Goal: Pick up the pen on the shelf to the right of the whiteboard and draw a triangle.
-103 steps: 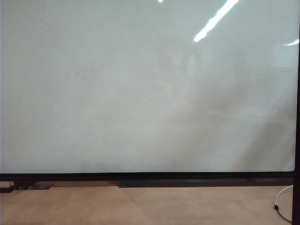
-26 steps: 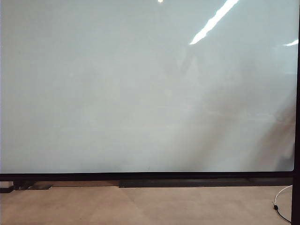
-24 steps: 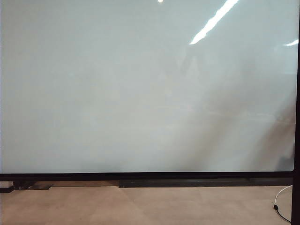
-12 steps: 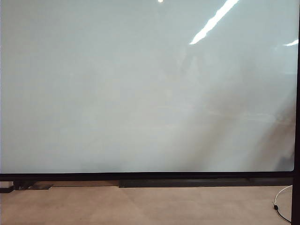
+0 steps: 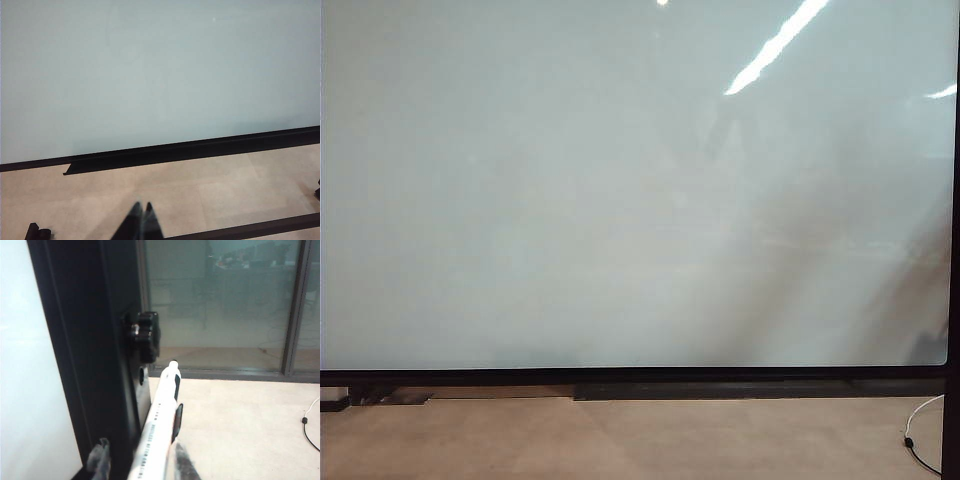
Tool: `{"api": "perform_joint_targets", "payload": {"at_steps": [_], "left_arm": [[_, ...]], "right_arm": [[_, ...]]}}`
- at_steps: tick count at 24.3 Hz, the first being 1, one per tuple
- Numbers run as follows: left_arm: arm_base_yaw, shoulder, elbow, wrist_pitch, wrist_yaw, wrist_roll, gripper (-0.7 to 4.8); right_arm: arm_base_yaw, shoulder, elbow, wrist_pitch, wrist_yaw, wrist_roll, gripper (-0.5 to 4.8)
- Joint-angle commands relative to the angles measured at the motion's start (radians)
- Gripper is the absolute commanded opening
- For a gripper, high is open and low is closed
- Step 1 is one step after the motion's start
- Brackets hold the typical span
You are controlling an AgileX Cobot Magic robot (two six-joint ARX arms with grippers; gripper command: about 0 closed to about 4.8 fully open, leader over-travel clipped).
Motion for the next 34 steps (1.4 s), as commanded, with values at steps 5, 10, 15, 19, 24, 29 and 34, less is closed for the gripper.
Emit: {"api": "perform_joint_targets", "payload": {"at_steps": [5, 10, 15, 19, 24, 29, 34], "left_arm": [[0.000, 0.000, 0.003, 0.011, 0.000, 0.001, -0.05], [0.000, 0.000, 0.003, 0.011, 0.000, 0.001, -0.05], [0.000, 0.000, 0.003, 0.011, 0.000, 0.001, -0.05], [0.000, 0.000, 0.003, 0.011, 0.000, 0.001, -0.05], [0.000, 0.000, 0.003, 0.011, 0.000, 0.001, -0.05], [0.000, 0.000, 0.003, 0.011, 0.000, 0.001, -0.05], [0.000, 0.000, 0.003, 0.011, 0.000, 0.001, -0.05]], "right_arm": [[-0.001, -0.006, 0.003, 0.018, -0.003, 0.002, 1.43], [-0.001, -0.006, 0.003, 0.018, -0.002, 0.001, 1.33], [-0.001, -0.006, 0.003, 0.018, 0.000, 0.001, 0.48], [-0.001, -0.006, 0.003, 0.018, 0.000, -0.003, 0.30], [-0.001, -0.006, 0.003, 0.018, -0.003, -0.003, 0.25], [-0.011, -0.032, 0.003, 0.018, -0.007, -0.003, -0.05], [-0.045, -0.093, 0.003, 0.018, 0.033, -0.022, -0.05]]}}
